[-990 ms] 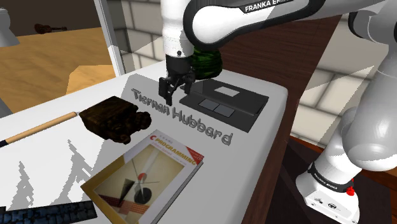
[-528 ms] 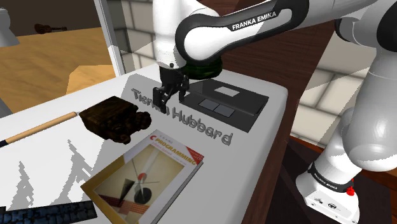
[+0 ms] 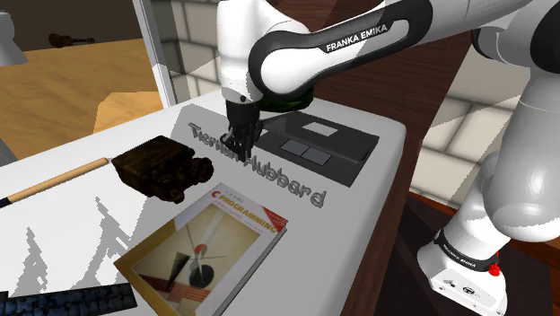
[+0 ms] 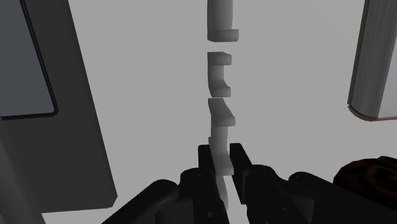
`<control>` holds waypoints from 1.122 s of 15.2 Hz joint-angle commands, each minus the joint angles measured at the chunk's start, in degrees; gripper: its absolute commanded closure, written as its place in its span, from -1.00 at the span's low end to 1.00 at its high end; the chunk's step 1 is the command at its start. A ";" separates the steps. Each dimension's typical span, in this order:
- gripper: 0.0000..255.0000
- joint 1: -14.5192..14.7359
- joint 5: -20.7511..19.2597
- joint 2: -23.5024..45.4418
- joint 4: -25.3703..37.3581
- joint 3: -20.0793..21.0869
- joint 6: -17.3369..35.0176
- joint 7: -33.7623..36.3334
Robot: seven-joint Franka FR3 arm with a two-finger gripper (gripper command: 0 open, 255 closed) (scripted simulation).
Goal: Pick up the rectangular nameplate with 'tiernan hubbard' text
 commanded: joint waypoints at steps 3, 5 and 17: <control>1.00 0.00 0.00 0.00 0.00 0.00 0.01 0.00; 1.00 0.00 -0.03 0.09 0.13 -0.01 -0.04 -0.01; 1.00 0.15 0.71 -0.85 8.22 0.23 -8.95 -0.90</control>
